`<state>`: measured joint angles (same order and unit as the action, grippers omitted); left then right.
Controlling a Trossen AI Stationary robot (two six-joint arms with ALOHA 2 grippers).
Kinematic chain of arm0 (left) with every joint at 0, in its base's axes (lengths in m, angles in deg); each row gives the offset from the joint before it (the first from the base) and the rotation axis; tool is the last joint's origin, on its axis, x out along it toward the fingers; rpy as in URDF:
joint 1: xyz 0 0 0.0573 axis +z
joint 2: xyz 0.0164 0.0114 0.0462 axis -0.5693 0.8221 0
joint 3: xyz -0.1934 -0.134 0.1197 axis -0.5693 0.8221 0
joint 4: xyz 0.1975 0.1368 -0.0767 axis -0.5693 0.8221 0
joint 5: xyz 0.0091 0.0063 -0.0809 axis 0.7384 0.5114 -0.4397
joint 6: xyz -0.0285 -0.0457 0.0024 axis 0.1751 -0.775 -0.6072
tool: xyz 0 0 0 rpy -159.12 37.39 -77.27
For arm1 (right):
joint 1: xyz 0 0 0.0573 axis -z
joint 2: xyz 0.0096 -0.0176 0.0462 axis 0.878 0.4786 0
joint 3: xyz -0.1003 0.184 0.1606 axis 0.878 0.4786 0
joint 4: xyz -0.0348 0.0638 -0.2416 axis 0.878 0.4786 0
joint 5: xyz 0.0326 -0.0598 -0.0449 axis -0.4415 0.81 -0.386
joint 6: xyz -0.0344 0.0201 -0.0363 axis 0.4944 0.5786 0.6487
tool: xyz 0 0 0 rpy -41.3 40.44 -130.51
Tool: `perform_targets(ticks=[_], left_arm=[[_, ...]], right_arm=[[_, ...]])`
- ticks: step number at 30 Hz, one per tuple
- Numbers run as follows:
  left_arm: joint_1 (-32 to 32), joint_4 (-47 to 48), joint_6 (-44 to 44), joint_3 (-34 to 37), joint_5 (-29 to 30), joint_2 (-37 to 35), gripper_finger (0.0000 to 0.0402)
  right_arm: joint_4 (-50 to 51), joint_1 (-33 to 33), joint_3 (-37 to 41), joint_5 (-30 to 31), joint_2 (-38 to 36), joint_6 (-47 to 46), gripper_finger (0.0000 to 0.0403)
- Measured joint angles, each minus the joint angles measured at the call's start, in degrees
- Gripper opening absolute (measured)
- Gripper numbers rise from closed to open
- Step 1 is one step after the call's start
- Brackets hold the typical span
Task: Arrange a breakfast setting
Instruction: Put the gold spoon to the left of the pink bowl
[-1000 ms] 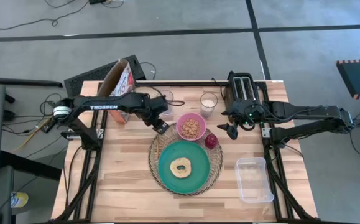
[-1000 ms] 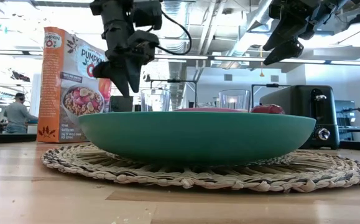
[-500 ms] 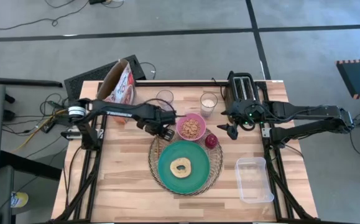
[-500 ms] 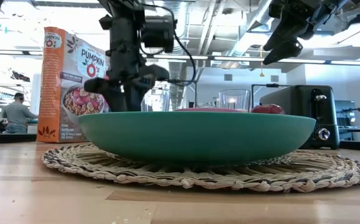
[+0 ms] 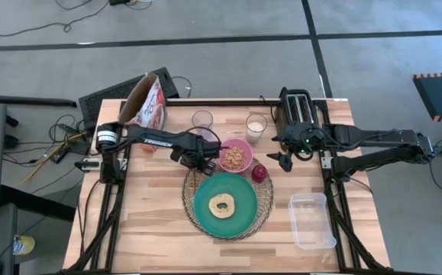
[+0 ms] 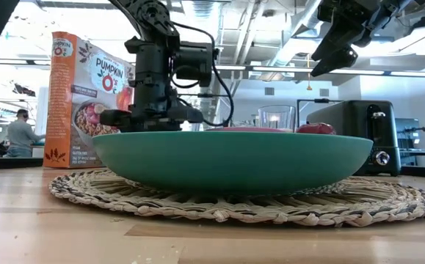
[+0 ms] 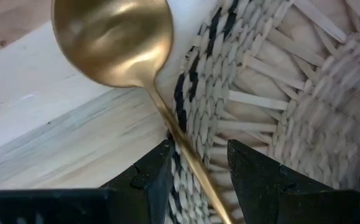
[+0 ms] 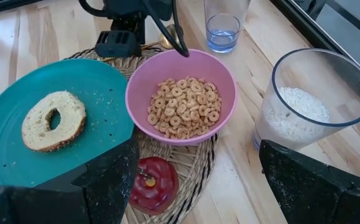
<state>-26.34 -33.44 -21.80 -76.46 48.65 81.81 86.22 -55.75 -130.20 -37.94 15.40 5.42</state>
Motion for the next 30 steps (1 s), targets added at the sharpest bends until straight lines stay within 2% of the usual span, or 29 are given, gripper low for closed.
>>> perform_targets(ticks=[4,12,17,25,30], left_arm=[[0.0,0.1,-0.8,0.0,0.8,0.1,0.0134],[0.0,0.4,-0.8,0.0,0.9,0.1,0.0069],[0.0,0.4,-0.9,0.0,1.3,0.1,0.0048],[0.0,0.4,-1.0,0.0,1.5,0.1,0.0048],[-0.1,0.4,-1.1,0.0,1.6,0.1,0.0087]], right_arm=[[0.0,0.0,0.0,0.0,0.0,0.7,0.036],[0.0,0.0,0.0,0.0,0.0,0.7,0.036],[0.0,0.0,0.0,0.0,0.0,0.9,0.036],[0.0,0.0,0.0,0.0,0.0,0.9,0.036],[0.0,0.0,0.0,0.0,0.0,0.8,0.036]])
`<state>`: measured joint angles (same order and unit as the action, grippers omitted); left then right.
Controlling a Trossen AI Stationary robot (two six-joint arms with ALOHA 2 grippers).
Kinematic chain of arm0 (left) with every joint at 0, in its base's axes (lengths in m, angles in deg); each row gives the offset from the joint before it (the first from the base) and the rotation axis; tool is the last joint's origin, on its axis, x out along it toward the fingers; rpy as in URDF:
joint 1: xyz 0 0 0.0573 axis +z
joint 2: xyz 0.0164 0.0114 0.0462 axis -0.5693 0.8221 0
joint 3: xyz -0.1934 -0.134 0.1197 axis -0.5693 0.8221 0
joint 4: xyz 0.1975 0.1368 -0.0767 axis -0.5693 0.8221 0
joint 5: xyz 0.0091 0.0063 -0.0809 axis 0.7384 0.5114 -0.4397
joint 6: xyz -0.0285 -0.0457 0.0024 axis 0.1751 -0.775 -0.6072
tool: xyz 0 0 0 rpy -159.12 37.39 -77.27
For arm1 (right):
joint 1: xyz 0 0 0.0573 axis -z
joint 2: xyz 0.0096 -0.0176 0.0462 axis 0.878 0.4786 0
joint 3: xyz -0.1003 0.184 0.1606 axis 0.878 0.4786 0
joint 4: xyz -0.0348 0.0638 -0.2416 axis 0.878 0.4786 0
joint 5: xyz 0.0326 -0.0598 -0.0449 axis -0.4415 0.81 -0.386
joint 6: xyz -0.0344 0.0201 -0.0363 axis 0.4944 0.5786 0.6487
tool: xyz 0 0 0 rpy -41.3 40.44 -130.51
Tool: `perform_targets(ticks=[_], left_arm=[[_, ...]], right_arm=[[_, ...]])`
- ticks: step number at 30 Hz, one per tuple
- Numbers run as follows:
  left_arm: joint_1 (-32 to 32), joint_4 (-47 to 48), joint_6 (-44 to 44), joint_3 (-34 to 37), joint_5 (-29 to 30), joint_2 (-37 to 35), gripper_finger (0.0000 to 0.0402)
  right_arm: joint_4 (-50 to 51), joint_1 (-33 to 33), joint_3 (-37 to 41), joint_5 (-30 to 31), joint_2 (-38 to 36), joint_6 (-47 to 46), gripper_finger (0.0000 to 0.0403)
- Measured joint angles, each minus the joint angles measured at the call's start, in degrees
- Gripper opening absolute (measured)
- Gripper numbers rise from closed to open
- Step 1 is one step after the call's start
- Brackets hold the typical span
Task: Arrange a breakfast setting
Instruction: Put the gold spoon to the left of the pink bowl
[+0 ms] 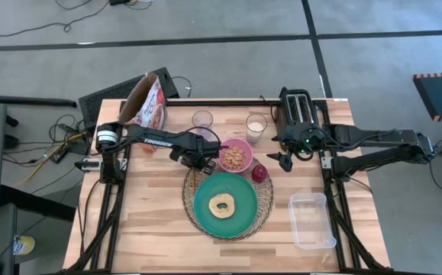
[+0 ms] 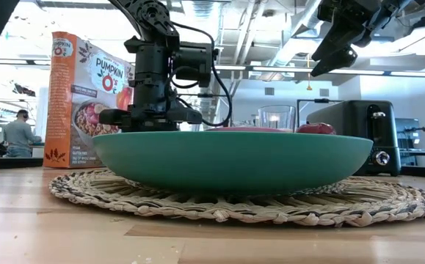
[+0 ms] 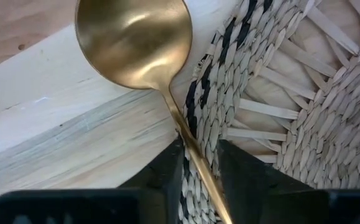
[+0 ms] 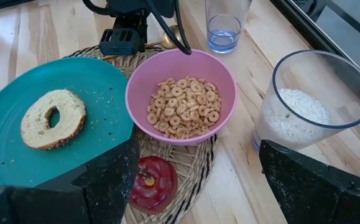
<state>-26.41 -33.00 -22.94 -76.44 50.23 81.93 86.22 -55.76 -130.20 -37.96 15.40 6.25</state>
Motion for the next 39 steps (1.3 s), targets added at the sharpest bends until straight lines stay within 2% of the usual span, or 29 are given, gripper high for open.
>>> perform_targets(ticks=[4,7,20,39], left_arm=[[0.0,0.1,0.1,0.0,0.6,0.0,0.0123],[0.0,0.1,0.1,0.0,0.5,0.0,0.0131],[-1.1,-1.8,-0.7,2.8,-1.7,-0.5,0.0099],[-1.1,-2.8,-0.5,3.2,-2.0,-0.2,0.0098]], right_arm=[[0.0,0.0,0.0,0.0,0.0,0.0,0.036],[0.0,0.0,0.0,0.0,0.0,0.0,0.036],[0.0,0.0,0.0,0.0,0.0,0.0,0.036],[0.0,0.0,0.0,0.0,0.0,-0.1,0.036]])
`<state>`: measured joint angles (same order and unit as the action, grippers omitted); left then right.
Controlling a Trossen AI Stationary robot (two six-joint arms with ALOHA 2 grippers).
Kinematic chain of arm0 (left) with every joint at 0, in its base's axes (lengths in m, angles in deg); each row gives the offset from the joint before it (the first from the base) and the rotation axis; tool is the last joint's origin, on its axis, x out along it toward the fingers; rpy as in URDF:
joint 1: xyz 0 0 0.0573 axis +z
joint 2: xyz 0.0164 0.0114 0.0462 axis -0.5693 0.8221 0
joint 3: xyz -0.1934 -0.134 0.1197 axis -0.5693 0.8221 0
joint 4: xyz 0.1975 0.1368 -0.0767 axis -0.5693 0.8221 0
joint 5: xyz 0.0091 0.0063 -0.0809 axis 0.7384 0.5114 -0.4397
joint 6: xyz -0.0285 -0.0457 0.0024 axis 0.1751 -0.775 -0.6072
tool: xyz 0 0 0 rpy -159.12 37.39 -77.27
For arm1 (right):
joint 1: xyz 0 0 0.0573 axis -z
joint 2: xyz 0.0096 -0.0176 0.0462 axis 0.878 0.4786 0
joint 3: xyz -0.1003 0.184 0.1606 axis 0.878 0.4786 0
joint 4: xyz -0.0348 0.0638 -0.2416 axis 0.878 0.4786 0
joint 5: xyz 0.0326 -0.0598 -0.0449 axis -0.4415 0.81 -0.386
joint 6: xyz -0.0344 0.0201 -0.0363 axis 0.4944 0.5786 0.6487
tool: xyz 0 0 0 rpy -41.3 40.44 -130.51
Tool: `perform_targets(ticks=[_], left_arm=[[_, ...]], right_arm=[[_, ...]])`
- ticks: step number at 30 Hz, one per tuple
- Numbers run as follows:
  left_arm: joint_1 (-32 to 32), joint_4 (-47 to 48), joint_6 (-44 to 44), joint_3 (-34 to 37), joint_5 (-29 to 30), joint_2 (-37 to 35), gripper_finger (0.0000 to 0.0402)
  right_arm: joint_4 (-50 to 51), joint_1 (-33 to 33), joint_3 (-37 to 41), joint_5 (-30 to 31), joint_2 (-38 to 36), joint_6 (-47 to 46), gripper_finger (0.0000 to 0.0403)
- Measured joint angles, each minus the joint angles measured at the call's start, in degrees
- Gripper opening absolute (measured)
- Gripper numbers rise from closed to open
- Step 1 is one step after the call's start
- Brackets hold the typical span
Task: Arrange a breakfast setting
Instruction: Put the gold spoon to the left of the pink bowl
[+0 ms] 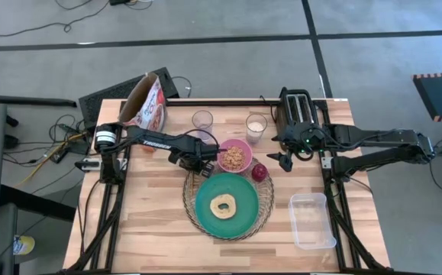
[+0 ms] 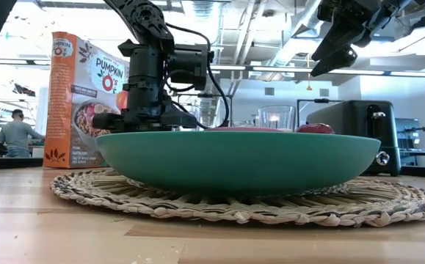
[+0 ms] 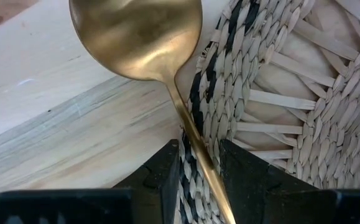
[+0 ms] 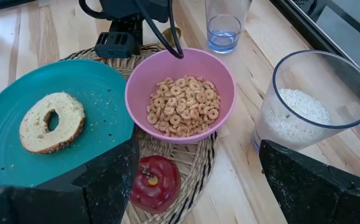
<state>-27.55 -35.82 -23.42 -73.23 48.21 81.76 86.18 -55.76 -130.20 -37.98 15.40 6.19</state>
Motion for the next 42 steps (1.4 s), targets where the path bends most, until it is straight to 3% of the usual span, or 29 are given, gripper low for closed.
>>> perform_targets(ticks=[12,23,42], left_arm=[[0.0,-0.1,-0.3,0.0,0.1,0.0,0.0095],[0.0,0.0,-0.3,0.0,0.6,0.0,0.0032],[0.0,0.5,-0.1,0.1,1.4,-3.7,0.0028]], right_arm=[[0.0,0.0,0.0,0.0,0.0,0.0,0.036],[0.0,0.0,0.0,0.0,0.0,0.0,0.036],[0.0,0.0,0.0,0.0,0.0,0.0,0.036]])
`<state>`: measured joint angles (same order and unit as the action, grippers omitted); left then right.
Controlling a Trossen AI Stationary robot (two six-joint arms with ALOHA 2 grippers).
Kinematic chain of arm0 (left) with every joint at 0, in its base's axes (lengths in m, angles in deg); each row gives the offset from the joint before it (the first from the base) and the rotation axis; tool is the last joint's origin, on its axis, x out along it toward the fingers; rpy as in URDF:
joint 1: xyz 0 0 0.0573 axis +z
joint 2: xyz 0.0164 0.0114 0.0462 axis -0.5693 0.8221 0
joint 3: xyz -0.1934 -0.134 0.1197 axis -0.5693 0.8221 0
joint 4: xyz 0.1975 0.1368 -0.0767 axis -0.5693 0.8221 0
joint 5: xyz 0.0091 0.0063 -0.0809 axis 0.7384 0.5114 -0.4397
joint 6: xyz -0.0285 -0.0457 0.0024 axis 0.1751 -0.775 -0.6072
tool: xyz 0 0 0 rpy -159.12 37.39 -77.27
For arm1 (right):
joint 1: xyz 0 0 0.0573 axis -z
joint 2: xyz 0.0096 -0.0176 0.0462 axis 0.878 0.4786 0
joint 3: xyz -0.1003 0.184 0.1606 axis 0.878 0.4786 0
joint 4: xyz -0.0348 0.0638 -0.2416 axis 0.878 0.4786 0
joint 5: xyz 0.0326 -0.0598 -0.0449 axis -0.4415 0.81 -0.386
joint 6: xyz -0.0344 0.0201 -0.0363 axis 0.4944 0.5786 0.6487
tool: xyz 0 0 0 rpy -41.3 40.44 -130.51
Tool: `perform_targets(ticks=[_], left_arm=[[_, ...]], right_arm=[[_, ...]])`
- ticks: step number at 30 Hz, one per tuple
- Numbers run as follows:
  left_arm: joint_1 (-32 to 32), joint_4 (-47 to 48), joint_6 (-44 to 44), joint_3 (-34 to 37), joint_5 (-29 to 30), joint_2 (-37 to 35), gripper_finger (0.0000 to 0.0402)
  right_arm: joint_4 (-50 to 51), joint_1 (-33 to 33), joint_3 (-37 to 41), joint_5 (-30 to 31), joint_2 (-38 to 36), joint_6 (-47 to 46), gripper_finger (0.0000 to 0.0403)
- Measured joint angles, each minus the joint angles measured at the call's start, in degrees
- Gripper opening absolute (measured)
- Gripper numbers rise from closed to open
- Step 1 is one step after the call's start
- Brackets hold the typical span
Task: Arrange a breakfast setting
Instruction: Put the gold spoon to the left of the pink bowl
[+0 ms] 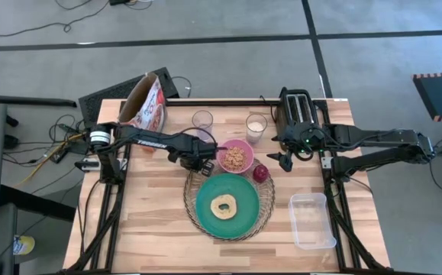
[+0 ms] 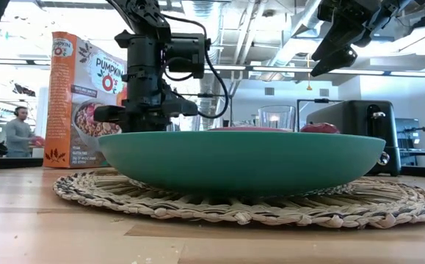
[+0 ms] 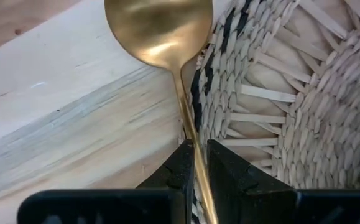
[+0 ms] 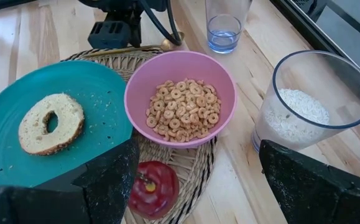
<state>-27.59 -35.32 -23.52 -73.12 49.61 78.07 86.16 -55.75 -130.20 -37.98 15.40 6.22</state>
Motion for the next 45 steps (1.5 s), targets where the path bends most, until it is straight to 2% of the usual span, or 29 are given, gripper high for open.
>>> perform_targets(ticks=[7,17,26,30,33,41,45], left_arm=[[0.0,-0.8,-0.1,0.0,-1.8,0.0,0.0029],[0.0,-2.9,-0.7,3.1,-0.3,-0.1,0.0032],[0.0,-5.1,-0.7,3.6,-0.3,0.1,0.0098],[0.0,-5.2,-0.1,4.1,0.1,0.1,0.0109],[0.0,-5.3,0.7,4.1,0.4,0.1,0.0094],[0.1,-5.0,1.3,4.0,1.1,0.0,0.0013],[0.0,-5.2,1.3,3.9,1.3,0.0,0.0007]], right_arm=[[0.0,0.0,0.0,0.0,0.0,0.0,0.036],[0.0,0.0,0.0,0.0,0.0,0.0,0.036],[-0.1,0.0,0.0,0.0,0.0,-0.1,0.036],[-0.2,0.0,0.0,0.0,0.0,0.0,0.036],[-0.3,0.0,0.0,0.0,0.0,0.0,0.036],[-0.4,0.0,0.0,0.0,0.0,0.0,0.036],[-0.4,0.0,0.0,0.0,0.0,0.0,0.036]])
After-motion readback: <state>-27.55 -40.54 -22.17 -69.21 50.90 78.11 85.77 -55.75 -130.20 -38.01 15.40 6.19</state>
